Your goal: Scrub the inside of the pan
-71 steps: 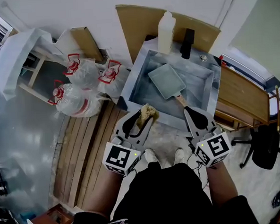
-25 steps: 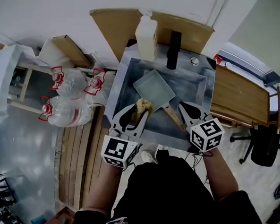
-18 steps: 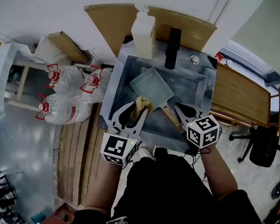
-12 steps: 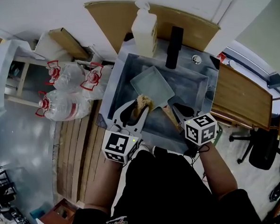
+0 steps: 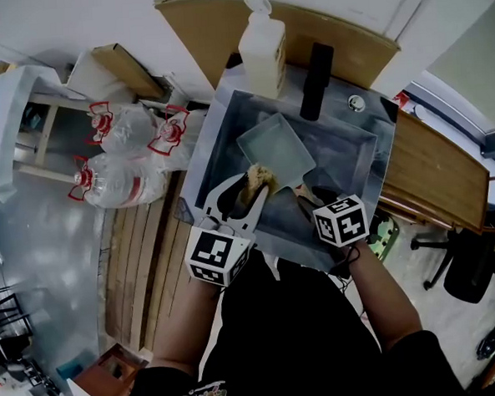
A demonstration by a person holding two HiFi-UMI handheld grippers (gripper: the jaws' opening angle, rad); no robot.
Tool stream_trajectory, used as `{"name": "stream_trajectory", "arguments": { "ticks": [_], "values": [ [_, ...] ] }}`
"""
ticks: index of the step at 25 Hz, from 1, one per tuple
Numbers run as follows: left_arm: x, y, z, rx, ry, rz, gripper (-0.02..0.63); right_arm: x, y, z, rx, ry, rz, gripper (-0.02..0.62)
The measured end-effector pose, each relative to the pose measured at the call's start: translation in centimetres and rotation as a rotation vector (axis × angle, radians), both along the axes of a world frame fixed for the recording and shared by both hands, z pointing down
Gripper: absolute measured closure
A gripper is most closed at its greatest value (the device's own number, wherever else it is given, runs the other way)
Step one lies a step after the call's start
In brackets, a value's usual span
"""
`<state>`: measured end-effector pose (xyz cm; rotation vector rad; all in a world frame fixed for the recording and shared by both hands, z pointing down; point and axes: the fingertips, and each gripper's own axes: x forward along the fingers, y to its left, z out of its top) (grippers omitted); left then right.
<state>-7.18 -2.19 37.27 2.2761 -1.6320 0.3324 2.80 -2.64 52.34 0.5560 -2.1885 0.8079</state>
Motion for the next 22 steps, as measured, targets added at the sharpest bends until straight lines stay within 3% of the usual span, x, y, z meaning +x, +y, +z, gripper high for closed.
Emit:
{"name": "stream_trajectory", "arguments": {
  "ticks": [11, 22],
  "values": [
    [-1.0, -2.7, 2.4, -0.044, 0.017, 0.076, 0.462, 0.7, 0.1, 5.1, -0.067, 0.143, 0.008, 0.392],
    [-0.9, -4.7, 5.1, -0.115, 0.026, 0.164, 0.462, 0.5, 0.9, 8.0, -0.152, 0.202, 0.026, 0.39]
  ]
}}
